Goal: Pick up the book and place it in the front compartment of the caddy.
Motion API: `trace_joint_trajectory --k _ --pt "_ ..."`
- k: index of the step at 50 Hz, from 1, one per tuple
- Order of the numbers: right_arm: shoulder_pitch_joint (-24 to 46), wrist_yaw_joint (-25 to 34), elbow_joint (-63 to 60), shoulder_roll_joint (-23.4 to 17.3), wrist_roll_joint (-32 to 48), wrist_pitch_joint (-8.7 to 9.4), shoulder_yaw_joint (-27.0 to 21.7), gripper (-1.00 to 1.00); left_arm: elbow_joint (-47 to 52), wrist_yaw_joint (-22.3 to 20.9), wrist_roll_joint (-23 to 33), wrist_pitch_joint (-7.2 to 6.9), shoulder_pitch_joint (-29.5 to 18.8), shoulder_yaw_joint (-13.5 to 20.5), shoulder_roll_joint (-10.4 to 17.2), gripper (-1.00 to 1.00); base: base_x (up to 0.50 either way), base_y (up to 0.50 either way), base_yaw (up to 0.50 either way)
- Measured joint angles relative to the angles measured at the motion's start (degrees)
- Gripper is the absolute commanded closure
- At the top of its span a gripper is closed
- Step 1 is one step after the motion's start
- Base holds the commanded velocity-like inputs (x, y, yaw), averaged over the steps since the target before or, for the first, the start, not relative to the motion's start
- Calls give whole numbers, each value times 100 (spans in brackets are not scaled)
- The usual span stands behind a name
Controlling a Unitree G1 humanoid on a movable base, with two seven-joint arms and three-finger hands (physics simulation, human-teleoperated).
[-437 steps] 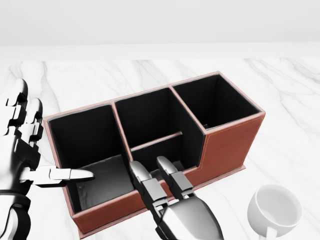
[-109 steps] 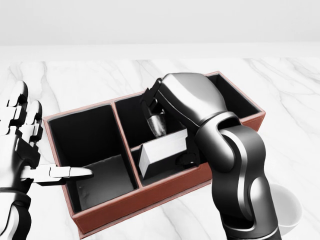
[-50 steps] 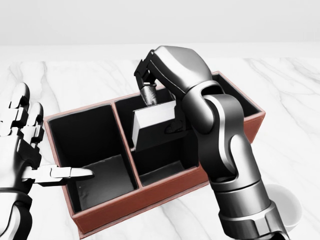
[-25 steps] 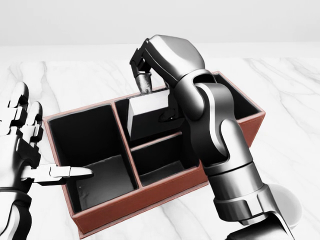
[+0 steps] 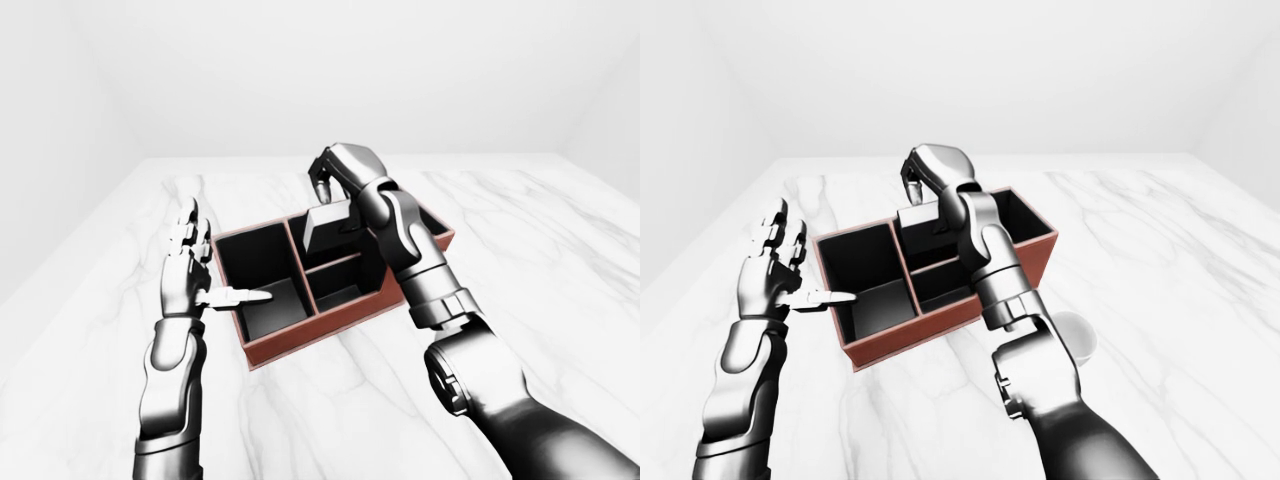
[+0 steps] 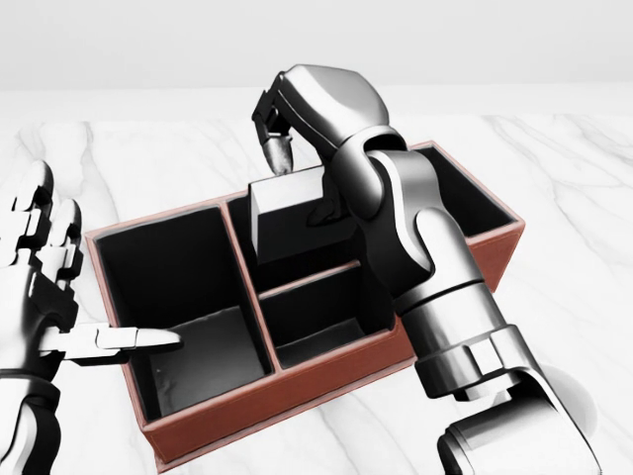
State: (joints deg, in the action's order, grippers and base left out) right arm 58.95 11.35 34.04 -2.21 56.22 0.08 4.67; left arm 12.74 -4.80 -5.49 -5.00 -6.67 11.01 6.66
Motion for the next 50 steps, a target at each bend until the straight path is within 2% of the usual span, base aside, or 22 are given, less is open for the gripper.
trace_joint_trajectory --k 26,50 --pt "629 -874 1641 -18 -61 -508 51 100 11 4 -22 0 -9 13 8 -100 0 0 0" --pt "1016 -1636 2939 -81 -204 -508 82 100 10 13 -32 0 -29 16 16 -100 0 0 0"
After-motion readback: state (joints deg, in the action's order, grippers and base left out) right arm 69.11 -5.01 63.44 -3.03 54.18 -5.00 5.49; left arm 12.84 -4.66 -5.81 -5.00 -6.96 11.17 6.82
